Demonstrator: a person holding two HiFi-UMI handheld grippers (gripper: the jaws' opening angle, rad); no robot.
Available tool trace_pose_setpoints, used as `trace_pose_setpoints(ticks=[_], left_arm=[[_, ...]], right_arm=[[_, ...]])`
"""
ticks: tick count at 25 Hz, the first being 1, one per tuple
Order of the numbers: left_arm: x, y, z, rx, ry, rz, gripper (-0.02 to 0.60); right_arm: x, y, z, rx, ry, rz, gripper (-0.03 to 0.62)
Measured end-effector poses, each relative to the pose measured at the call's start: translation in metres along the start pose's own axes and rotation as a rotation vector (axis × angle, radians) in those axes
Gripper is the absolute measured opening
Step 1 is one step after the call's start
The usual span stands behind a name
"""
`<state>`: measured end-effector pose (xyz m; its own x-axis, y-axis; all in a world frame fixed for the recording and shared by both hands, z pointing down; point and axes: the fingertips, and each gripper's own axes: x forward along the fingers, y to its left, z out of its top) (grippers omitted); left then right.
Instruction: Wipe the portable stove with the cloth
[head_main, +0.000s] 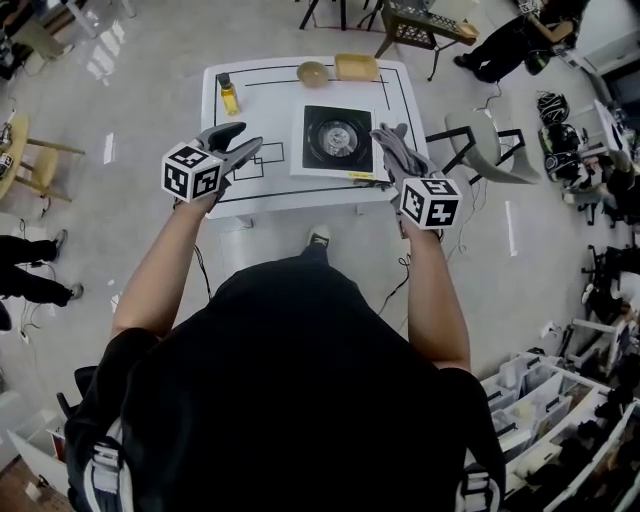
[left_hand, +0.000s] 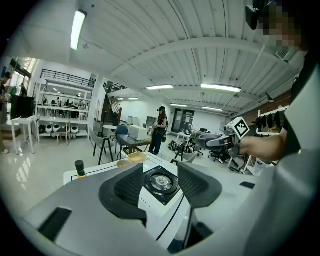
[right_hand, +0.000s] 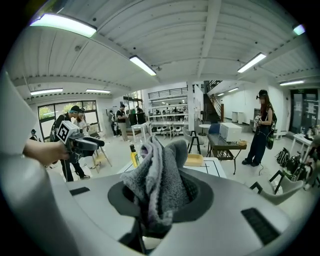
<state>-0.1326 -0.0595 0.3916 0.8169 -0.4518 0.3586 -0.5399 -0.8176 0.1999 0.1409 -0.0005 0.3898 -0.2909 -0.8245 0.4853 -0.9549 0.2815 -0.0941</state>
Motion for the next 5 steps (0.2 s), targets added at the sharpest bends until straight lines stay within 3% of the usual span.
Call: trace_pose_setpoints(ticks=[5], left_arm=[[-0.026,-0.011,0.0,0.003,-0.025,0.01,0.229]], right_arm=[[-0.024,0.014,0.002,0.005,-0.059,-0.018,0.115]])
